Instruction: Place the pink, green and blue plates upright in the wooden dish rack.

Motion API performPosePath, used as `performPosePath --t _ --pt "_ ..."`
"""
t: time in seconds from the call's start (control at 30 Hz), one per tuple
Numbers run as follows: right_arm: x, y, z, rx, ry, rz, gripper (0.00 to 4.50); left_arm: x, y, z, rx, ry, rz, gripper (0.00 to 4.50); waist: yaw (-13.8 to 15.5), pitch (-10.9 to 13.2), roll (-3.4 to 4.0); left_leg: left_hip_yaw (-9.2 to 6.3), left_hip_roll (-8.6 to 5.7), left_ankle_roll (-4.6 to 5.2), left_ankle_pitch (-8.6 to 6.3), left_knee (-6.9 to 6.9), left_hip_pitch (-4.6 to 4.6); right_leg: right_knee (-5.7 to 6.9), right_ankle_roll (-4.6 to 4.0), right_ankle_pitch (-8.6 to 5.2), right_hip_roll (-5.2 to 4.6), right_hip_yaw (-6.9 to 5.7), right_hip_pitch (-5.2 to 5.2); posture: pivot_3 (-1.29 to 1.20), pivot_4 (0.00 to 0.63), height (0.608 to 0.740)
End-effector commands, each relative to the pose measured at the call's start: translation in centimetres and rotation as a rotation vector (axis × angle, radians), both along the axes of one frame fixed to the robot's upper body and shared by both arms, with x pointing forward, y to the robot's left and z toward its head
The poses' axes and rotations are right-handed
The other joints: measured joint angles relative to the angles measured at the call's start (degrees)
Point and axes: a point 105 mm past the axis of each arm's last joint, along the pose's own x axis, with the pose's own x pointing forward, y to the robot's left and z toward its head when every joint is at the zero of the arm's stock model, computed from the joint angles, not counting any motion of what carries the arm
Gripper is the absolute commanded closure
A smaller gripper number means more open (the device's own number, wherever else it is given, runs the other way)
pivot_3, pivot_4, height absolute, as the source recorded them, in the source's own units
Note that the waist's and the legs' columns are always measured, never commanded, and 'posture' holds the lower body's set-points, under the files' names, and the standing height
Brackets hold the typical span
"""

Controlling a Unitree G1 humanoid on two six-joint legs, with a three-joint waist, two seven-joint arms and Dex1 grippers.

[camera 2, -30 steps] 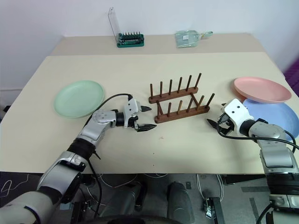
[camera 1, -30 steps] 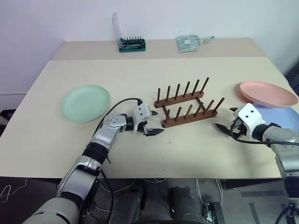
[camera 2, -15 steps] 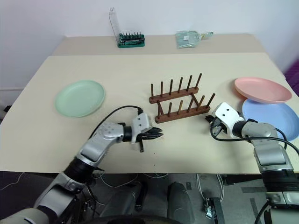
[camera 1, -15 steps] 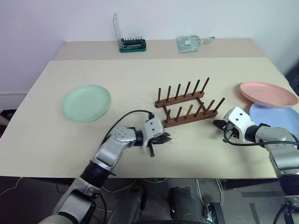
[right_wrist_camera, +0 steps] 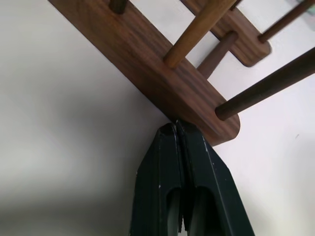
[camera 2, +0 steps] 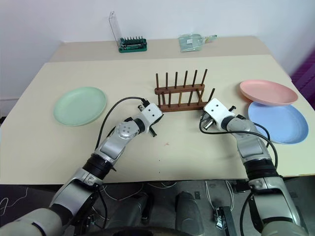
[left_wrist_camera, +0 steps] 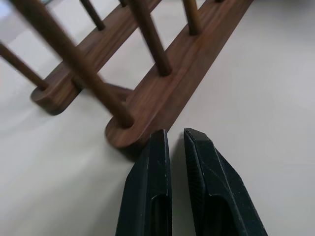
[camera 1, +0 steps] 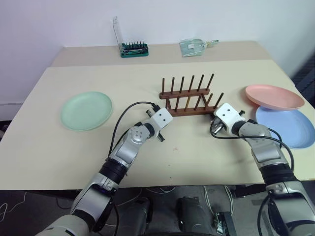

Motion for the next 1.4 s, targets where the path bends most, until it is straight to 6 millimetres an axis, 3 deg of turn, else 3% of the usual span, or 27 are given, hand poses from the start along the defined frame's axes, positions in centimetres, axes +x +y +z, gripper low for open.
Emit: performPosePath --t 0.03,0.23,0.37,0.43,0.53,0.63,0.8,0.93,1.0,1.1,1.33,1.4 --pt "1.2 0.7 1.2 -0.009 -0.065 0.002 4.45 0.8 2.5 -2.1 0.059 0.044 0.109 4.0 -0.01 -0.01 0.01 0.0 0.0 0.0 0.0 0.0 0.0 0.0 0.0 0.0 0.01 0.0 0.0 0.0 0.15 0.74" --pt "0.5 0.1 2.3 -0.005 -0.074 0.05 4.45 0.9 2.9 -2.2 0.067 0.027 0.144 4.0 0.03 -0.02 0.01 0.01 0.0 -0.02 0.01 0.01 0.03 0.0 0.03 0.04 0.05 0.04 0.03 0.0 0.15 0.74" --pt "-0.3 -2.4 4.0 -0.04 -0.092 0.026 2.66 0.8 3.5 -2.3 0.084 0.012 0.17 4.0 -0.01 -0.02 0.02 0.01 0.0 -0.02 0.01 0.01 0.02 -0.01 0.04 0.04 0.14 0.05 0.03 0.0 0.15 0.74" --pt "-0.6 -5.3 7.0 -0.162 -0.171 -0.042 1.64 0.5 3.5 -2.0 0.077 -0.01 0.168 4.0 -0.08 -0.03 0.08 0.03 0.0 -0.02 0.01 0.01 0.04 -0.01 0.04 0.04 0.15 0.07 0.03 0.0 0.15 0.74" --pt "-0.8 -7.4 9.5 -0.25 -0.225 -0.091 0.11 0.4 3.6 -1.6 0.057 -0.029 0.178 4.0 -0.17 -0.05 0.1 0.07 0.02 -0.02 0.0 -0.03 0.02 -0.01 0.05 0.03 0.12 0.1 -0.02 0.0 0.15 0.74" --pt "-1.1 -9.3 10.5 -0.396 -0.207 -0.102 0.11 0.4 3.6 -1.1 0.063 -0.054 0.181 4.0 -0.36 -0.05 0.11 0.23 0.12 -0.02 0.0 -0.17 0.12 -0.03 0.05 0.03 0.12 0.21 -0.03 0.0 0.15 0.74" --pt "-0.8 -11.7 10.3 -0.498 -0.18 -0.157 0.11 0.2 3.1 0.0 0.043 -0.082 0.145 4.0 -0.25 -0.03 0.08 0.33 0.17 -0.02 0.0 -0.19 0.15 -0.05 0.05 0.03 0.14 0.25 0.0 0.0 0.15 0.74" --pt "-1.1 -13.4 7.9 -0.588 -0.059 -0.162 0.11 -3.4 -1.0 2.6 -0.113 -0.081 -0.164 4.0 0.0 -0.02 0.1 0.43 0.16 0.01 -0.01 -0.25 0.09 -0.07 0.03 0.03 0.14 0.33 -0.11 0.0 0.15 0.74" --pt "-1.0 -13.9 7.5 -0.605 -0.041 -0.17 0.11 -5.0 -2.2 3.7 -0.172 -0.085 -0.271 4.0 0.08 -0.01 0.12 0.5 0.13 0.02 -0.02 -0.24 -0.07 -0.07 0.03 0.04 0.17 0.4 -0.32 0.0 0.15 0.74" --pt "-0.8 -14.2 7.6 -0.614 -0.052 -0.187 0.94 -6.4 -2.9 4.8 -0.246 -0.069 -0.345 4.0 0.32 0.01 0.09 0.5 0.11 0.03 -0.02 -0.17 -0.19 -0.09 0.04 0.05 0.16 0.41 -0.37 0.0 0.15 0.74" --pt "-0.5 -14.1 8.0 -0.628 -0.081 -0.187 4.47 -6.7 -2.9 4.8 -0.26 -0.046 -0.35 4.0 -0.05 0.03 0.12 0.52 0.12 0.04 -0.02 -0.19 -0.17 -0.08 0.04 0.05 0.09 0.42 -0.38 0.0 0.15 0.74" --pt "-0.5 -13.9 8.2 -0.631 -0.093 -0.184 4.47 -6.7 -2.8 4.6 -0.245 -0.047 -0.35 4.0 -0.05 0.04 0.13 0.54 0.12 0.04 -0.02 -0.2 -0.17 -0.07 0.04 0.05 0.1 0.45 -0.4 0.0 0.15 0.74"
